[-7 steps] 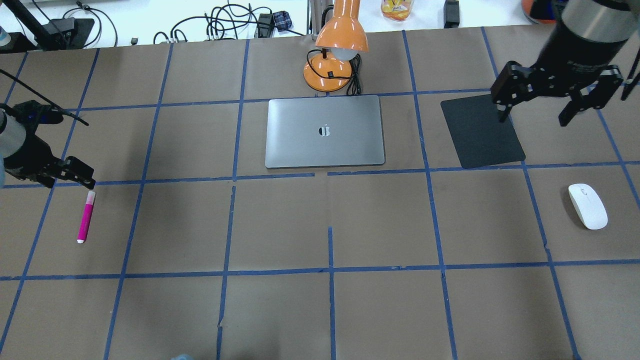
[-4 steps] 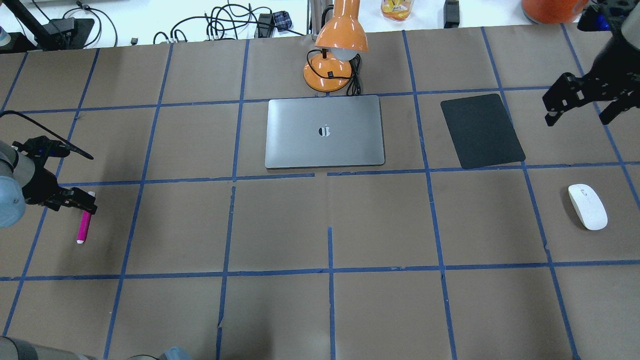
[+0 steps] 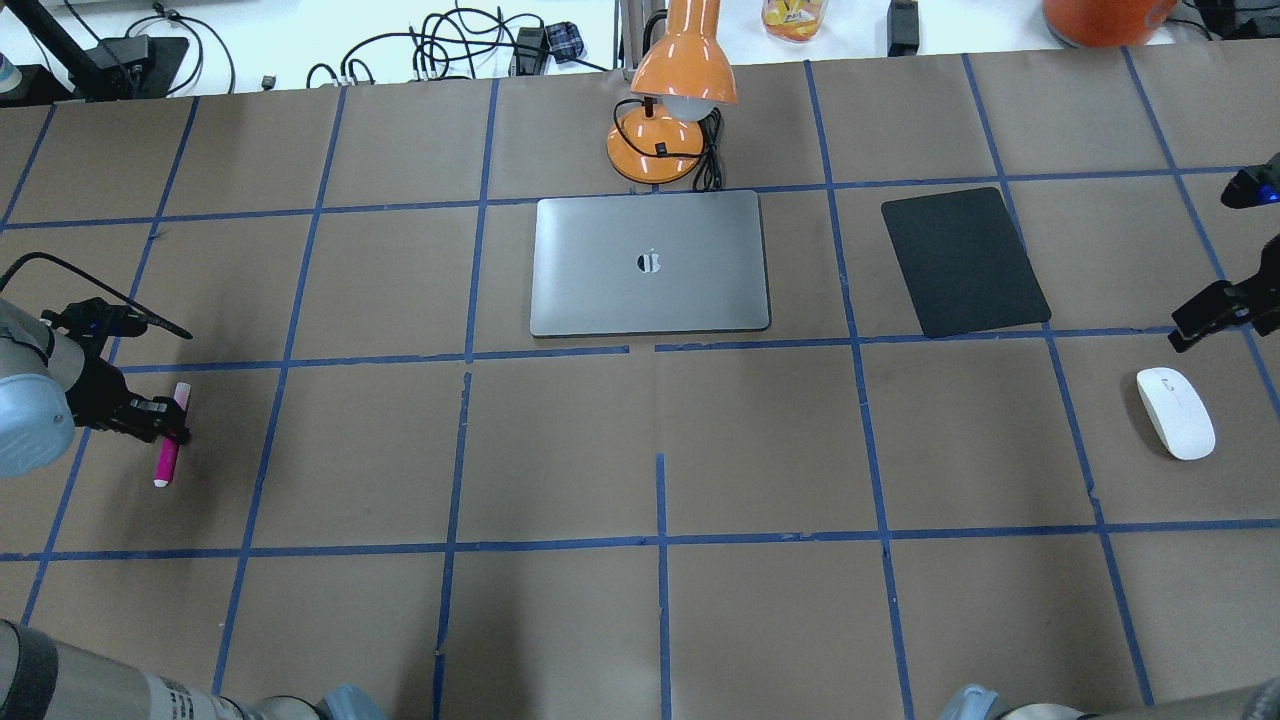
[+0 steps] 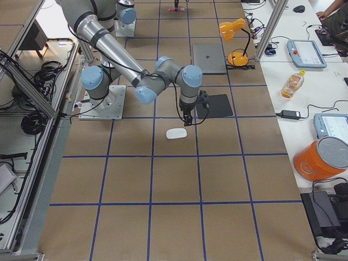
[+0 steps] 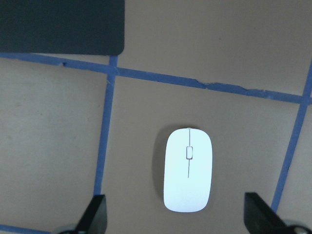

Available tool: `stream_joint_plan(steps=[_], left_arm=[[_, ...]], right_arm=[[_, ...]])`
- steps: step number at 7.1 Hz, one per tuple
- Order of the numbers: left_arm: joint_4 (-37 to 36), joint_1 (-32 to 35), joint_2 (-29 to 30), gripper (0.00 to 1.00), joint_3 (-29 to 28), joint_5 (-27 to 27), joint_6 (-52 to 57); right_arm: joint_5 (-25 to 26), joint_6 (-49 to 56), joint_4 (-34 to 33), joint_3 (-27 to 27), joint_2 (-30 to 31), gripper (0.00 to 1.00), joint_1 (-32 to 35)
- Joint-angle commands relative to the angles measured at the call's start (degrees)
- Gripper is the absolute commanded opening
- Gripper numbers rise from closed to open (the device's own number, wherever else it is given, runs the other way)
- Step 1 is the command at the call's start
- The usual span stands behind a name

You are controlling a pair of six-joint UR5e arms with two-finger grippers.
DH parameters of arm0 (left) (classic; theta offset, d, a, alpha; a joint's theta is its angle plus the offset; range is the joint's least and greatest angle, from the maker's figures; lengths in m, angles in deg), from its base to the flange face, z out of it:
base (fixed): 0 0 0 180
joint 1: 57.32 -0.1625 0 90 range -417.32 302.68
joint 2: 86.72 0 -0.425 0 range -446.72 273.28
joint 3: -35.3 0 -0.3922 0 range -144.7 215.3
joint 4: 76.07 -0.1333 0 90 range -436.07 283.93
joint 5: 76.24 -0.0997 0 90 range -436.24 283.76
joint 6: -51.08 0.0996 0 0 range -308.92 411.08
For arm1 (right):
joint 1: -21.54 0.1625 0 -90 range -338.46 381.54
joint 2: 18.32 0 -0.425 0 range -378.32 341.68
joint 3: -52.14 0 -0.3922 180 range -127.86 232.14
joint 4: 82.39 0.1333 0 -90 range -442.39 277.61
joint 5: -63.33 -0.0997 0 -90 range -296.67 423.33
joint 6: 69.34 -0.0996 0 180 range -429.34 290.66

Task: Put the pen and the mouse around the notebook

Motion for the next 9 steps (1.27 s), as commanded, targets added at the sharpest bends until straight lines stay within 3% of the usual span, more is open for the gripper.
stream_joint_plan(steps=[1,2,3,5,9], left_arm=[[0.4,0.4,-0.9,0.0,0.0,0.0,-0.3],[0.7,0.8,-1.2,0.0,0.0,0.0,-1.5],[5.5,2.0,-3.2,0.0,-0.7,1.3,-11.7],[16.3,14.1,-8.7,0.0,-4.4,3.4,-40.9],[15.7,37.4,-9.6,0.0,-5.6,4.2,-92.7]], right_arm=[[0.5,0.8,-5.1,-1.1,-5.9,1.0,-0.8],[0.6,0.6,-5.3,-1.5,-6.0,1.0,-0.7],[0.5,0.3,-5.3,-2.2,-6.7,1.0,-0.7],[0.7,-2.7,-6.0,-2.9,-9.1,1.0,-0.7],[3.0,-3.7,-6.2,-2.7,-11.0,1.0,-0.8]])
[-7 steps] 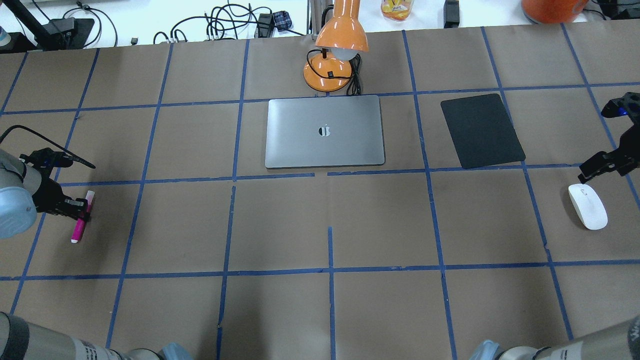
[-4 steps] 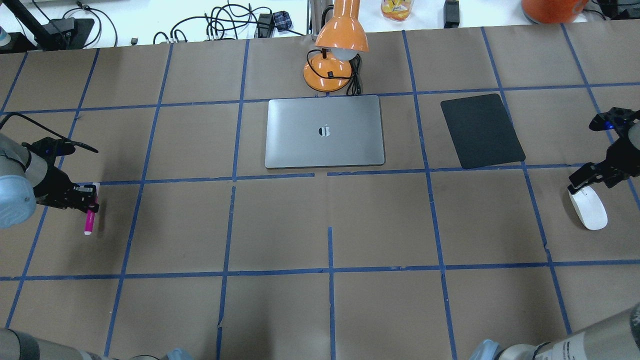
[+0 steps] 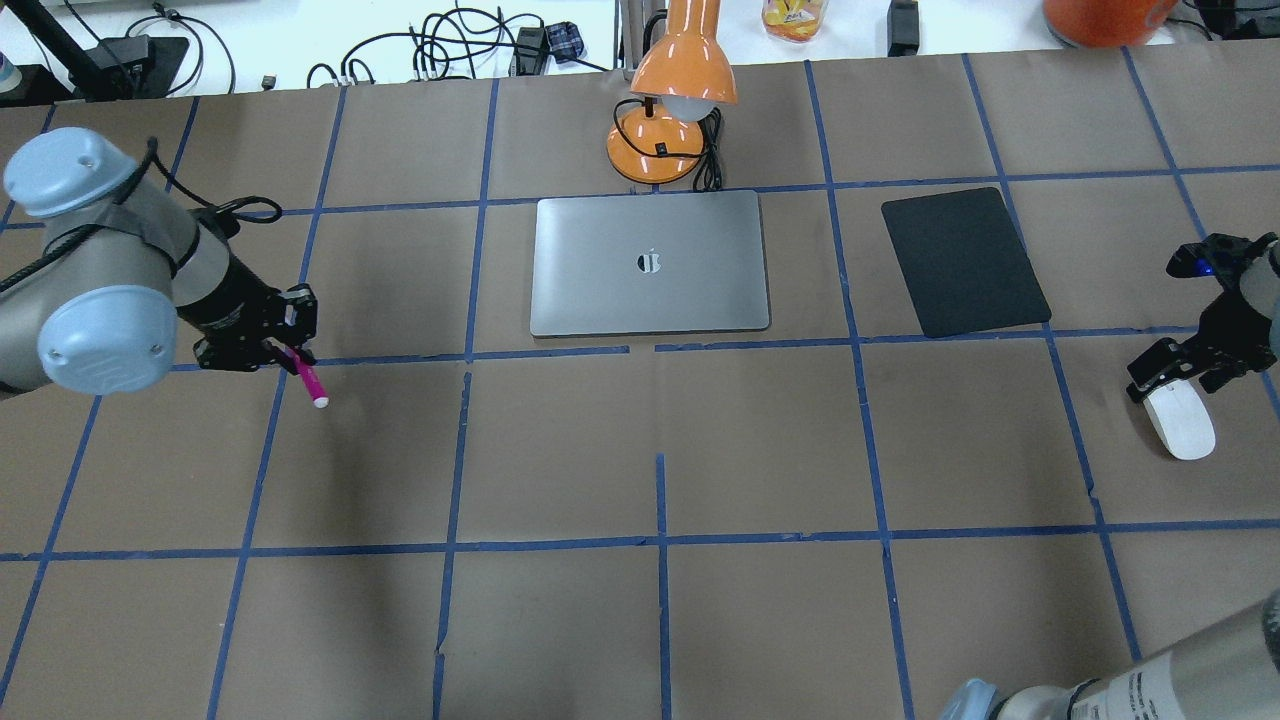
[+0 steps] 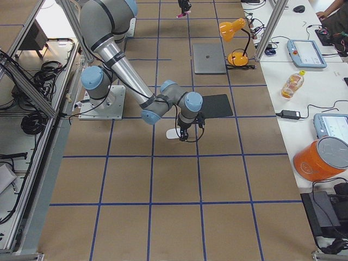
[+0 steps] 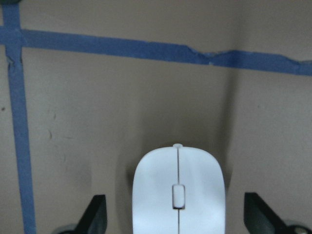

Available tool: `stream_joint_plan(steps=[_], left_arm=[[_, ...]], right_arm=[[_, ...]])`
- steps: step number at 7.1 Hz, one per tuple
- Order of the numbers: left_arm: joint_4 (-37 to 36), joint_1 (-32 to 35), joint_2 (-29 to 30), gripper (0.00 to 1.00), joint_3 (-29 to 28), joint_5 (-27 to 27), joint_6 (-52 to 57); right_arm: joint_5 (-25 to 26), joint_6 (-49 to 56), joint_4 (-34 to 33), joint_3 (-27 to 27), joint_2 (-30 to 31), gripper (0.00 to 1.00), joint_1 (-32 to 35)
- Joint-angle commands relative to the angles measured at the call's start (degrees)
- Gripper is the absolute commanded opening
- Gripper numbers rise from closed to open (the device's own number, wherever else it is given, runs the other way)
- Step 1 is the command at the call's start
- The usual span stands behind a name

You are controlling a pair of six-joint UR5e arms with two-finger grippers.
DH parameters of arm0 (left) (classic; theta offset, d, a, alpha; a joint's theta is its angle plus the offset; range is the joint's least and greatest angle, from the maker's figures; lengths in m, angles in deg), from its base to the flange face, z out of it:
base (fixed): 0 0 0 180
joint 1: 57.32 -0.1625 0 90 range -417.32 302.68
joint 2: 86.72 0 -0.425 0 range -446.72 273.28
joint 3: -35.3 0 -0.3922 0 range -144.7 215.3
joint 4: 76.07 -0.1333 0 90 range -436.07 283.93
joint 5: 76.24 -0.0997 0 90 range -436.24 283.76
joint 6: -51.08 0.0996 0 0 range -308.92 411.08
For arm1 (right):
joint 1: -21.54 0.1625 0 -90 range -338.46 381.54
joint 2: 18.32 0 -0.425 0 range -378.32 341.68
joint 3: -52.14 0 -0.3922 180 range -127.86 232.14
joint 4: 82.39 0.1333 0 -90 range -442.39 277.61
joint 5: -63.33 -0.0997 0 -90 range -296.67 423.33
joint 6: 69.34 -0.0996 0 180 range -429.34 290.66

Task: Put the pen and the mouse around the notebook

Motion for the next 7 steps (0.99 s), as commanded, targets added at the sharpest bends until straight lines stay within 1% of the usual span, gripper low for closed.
stream_joint_plan(steps=[1,2,3,4,5,6,7], left_arm=[[-2.2,12.9,1.9,0.0,-3.1,0.8,-27.7],[-1.9,17.5,3.9,0.0,-5.2,0.8,-38.7],[-2.7,21.8,5.9,0.0,-5.8,0.7,-47.7],[-2.8,25.9,8.2,0.0,-6.4,0.8,-58.9],[-2.7,30.2,10.2,0.0,-7.1,0.7,-65.0],[-2.8,32.4,12.7,0.0,-7.0,0.8,-68.9],[-3.2,35.0,14.3,0.0,-6.7,1.7,-71.8]], right_arm=[[0.3,-0.4,0.0,0.3,-1.2,0.97,-0.1],[0.4,-0.5,0.1,0.3,-1.1,0.88,-0.1],[0.5,-0.5,0.7,0.3,-0.5,0.82,-0.1],[0.5,-0.5,1.0,0.0,-0.5,0.81,-0.1],[0.4,-0.5,1.0,-0.1,-0.5,0.81,-0.1],[0.4,-0.5,0.8,-0.1,-0.5,0.79,-0.1],[0.5,-0.5,0.9,0.1,-0.4,0.65,-0.1]])
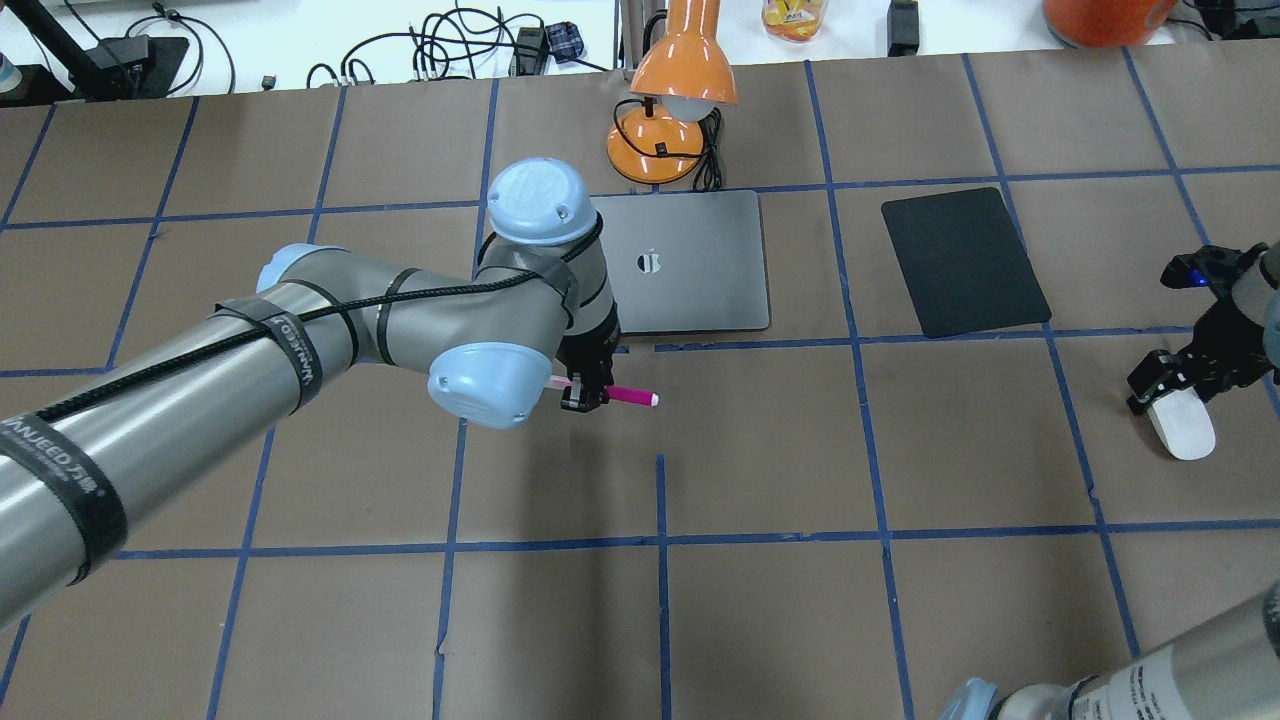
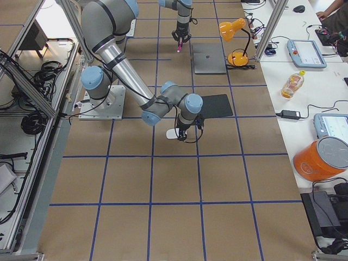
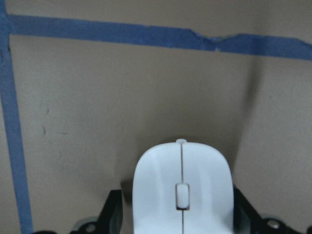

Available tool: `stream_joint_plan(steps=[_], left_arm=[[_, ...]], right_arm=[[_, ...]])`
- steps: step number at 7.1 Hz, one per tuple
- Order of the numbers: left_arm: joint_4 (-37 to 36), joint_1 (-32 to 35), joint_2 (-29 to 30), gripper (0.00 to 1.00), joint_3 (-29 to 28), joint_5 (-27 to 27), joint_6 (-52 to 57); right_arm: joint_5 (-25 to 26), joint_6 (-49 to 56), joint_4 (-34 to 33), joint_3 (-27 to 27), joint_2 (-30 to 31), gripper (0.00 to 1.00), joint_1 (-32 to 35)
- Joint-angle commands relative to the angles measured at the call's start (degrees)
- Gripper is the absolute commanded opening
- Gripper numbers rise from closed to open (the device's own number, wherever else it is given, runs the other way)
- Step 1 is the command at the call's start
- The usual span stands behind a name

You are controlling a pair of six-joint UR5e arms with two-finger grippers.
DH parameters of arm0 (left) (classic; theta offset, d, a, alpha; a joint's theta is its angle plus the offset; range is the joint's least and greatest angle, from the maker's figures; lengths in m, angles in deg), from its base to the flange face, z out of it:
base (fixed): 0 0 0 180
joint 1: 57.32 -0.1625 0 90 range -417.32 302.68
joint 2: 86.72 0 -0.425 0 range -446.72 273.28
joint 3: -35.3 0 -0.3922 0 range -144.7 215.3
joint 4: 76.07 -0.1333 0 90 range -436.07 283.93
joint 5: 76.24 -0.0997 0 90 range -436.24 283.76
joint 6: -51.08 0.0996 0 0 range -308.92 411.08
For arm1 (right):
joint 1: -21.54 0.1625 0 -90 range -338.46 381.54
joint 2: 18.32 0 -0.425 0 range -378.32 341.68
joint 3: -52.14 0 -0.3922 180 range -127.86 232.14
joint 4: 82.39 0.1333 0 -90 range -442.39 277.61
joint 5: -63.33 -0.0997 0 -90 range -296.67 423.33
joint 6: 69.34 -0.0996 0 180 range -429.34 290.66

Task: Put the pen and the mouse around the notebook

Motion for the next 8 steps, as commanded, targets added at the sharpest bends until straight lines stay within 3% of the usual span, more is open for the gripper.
stream_joint_plan(steps=[1,2,4,6,8], left_arm=[[-0.4,5.4,3.6,0.0,-0.1,1.0,-7.2],[-0.4,5.8,4.2,0.0,-0.2,1.1,-8.1],[-1.0,5.9,3.9,1.0,-0.8,2.7,-10.8],[2.7,5.1,0.2,1.0,-5.7,2.7,-0.1],[12.7,-0.4,-5.3,1.0,-10.2,3.9,23.8]], right_arm=[[0.1,0.0,-0.2,0.1,0.1,0.6,0.0],[0.1,0.0,-0.2,0.4,0.1,0.56,0.0],[2.0,-0.1,0.2,0.8,0.5,0.51,0.1],[1.6,-2.1,0.5,2.8,3.0,0.53,0.8],[0.9,-8.3,0.4,4.2,2.7,0.52,6.4]])
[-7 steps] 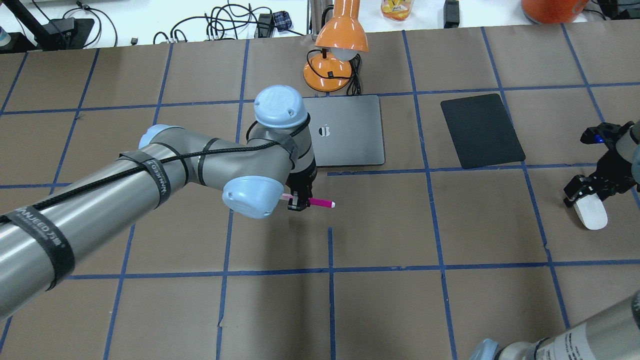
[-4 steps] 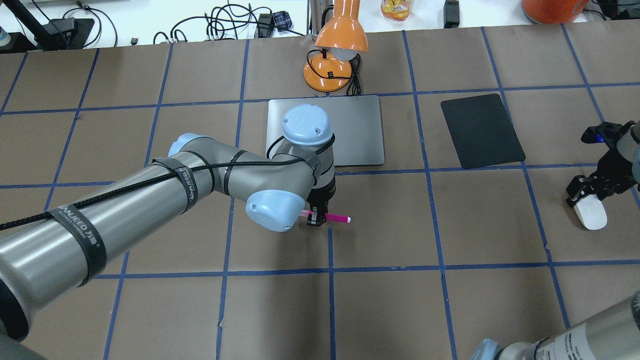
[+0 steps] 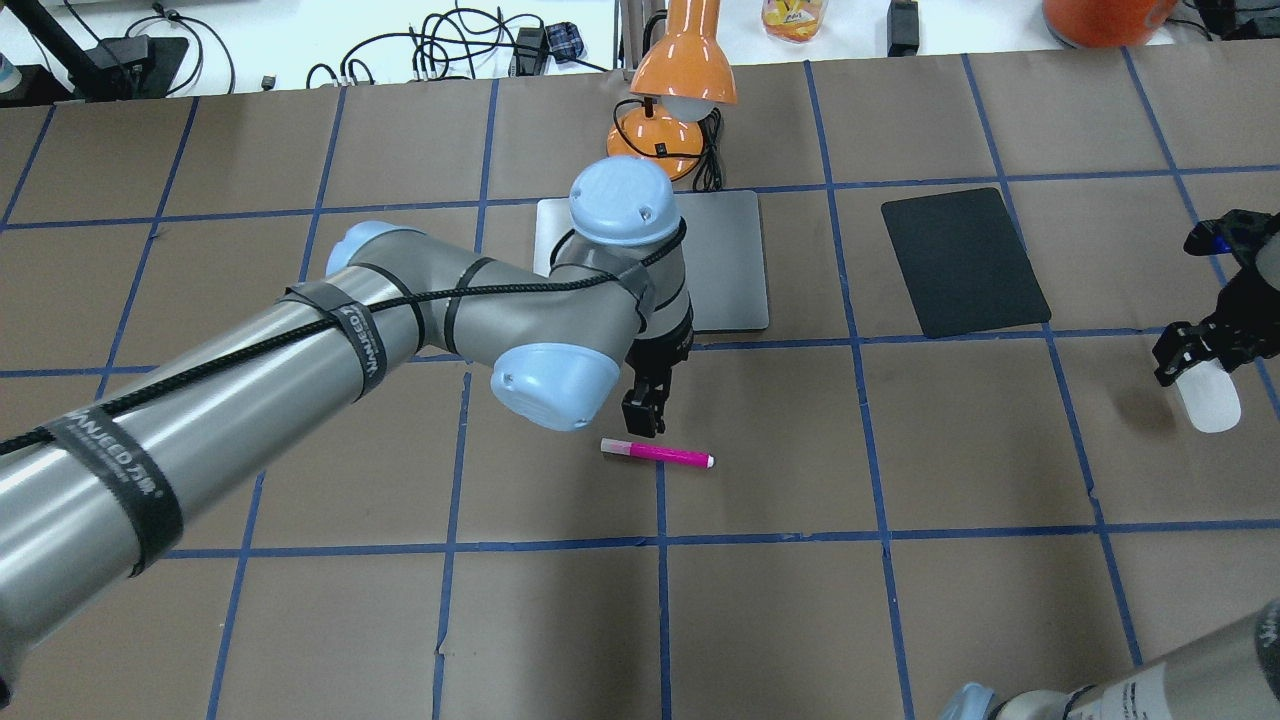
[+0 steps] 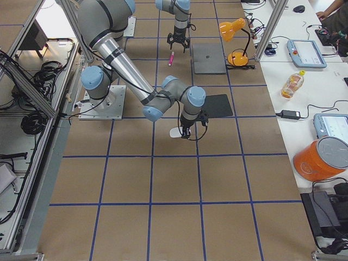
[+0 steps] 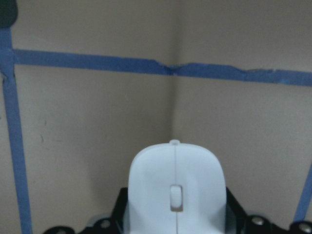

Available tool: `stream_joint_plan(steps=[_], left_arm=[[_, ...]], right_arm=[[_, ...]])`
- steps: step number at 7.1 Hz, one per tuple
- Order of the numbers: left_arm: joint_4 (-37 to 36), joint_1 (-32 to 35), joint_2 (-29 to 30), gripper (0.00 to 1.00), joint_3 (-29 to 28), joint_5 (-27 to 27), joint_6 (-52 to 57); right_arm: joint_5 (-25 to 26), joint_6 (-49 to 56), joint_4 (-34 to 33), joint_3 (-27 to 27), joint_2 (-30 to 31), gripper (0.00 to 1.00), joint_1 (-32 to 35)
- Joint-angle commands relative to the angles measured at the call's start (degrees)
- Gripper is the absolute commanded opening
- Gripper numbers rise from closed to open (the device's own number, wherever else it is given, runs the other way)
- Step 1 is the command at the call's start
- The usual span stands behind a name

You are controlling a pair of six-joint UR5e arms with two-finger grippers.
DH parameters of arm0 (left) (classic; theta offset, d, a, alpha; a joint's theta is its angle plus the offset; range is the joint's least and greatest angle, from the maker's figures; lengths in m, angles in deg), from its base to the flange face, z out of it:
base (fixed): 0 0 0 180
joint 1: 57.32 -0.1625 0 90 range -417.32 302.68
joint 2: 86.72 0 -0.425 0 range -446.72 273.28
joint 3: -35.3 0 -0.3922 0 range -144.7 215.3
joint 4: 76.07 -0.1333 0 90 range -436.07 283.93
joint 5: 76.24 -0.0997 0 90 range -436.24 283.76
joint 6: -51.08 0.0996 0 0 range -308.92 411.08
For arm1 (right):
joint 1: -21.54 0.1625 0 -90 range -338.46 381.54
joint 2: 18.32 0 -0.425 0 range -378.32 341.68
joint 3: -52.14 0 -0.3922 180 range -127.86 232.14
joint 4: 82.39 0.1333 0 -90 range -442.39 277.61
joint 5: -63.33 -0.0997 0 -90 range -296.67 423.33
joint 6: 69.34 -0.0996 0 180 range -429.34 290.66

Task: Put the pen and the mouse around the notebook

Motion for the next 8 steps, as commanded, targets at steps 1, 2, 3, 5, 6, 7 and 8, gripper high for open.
stream_joint_plan(steps=[1,2,3,5,6,7,8], left_arm=[[9.1,-5.2,-6.1,0.97,-3.9,1.6,24.6],[13.8,-6.5,-8.9,0.98,-5.2,0.7,38.2],[16.5,-8.7,-11.6,0.99,-6.2,0.2,51.8],[20.9,-16.1,-15.7,1.0,-9.6,0.1,73.4],[20.9,-18.6,-16.6,1.0,-10.0,0.1,83.2],[21.1,-20.2,-17.9,1.0,-9.9,-0.8,87.1],[22.5,-21.7,-19.7,1.0,-9.0,-5.1,93.0]], right_arm=[[-0.5,-10.3,-0.2,3.3,-0.6,0.52,8.3],[-0.8,-14.5,0.1,6.4,-1.7,0.52,12.3],[-1.1,-17.0,0.1,9.7,-4.0,0.53,15.2],[-5.0,-19.4,2.0,17.5,-9.7,0.53,19.1],[-5.0,-20.1,4.3,21.6,-11.7,0.53,20.3],[-5.1,-22.2,6.9,24.6,-13.4,0.53,21.3],[-5.0,-22.3,7.5,25.0,-14.7,0.53,21.5]])
